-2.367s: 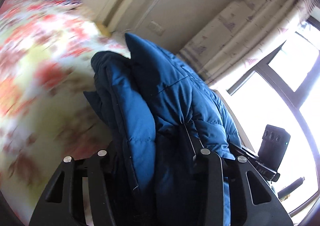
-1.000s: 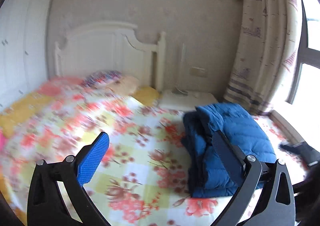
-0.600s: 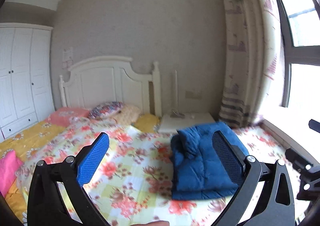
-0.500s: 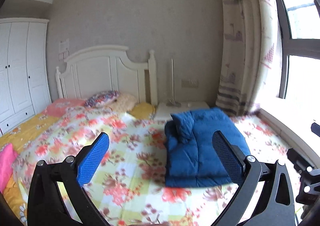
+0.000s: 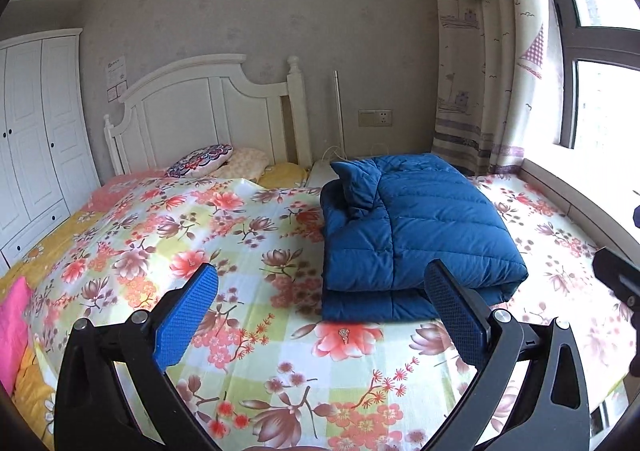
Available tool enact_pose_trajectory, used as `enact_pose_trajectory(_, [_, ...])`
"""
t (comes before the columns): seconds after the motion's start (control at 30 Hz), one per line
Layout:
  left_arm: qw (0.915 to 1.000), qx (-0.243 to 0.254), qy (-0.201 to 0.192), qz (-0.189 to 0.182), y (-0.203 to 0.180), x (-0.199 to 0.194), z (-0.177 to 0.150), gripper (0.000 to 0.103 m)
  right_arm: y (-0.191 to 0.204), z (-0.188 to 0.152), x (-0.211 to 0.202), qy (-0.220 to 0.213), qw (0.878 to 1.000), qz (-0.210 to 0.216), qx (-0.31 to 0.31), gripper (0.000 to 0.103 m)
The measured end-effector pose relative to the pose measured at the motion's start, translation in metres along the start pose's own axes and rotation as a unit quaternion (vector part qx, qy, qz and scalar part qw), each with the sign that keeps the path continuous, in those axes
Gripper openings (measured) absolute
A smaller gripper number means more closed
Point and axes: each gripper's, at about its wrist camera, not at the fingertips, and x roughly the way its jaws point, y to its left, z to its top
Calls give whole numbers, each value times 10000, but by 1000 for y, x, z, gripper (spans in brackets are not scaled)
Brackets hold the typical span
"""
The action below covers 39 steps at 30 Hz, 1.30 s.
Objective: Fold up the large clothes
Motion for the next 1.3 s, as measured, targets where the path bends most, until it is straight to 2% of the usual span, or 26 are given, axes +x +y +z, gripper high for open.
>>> enact_pose_trajectory(0.67, [9999,-9,114,-25,4,3,-4,99,14,-6,13,302,9995,36,-83,101])
enact_pose_trajectory(1.3, [10000,-11,83,-26,4,1,-2,99,19,-7,14,333,9994,61,-105,101])
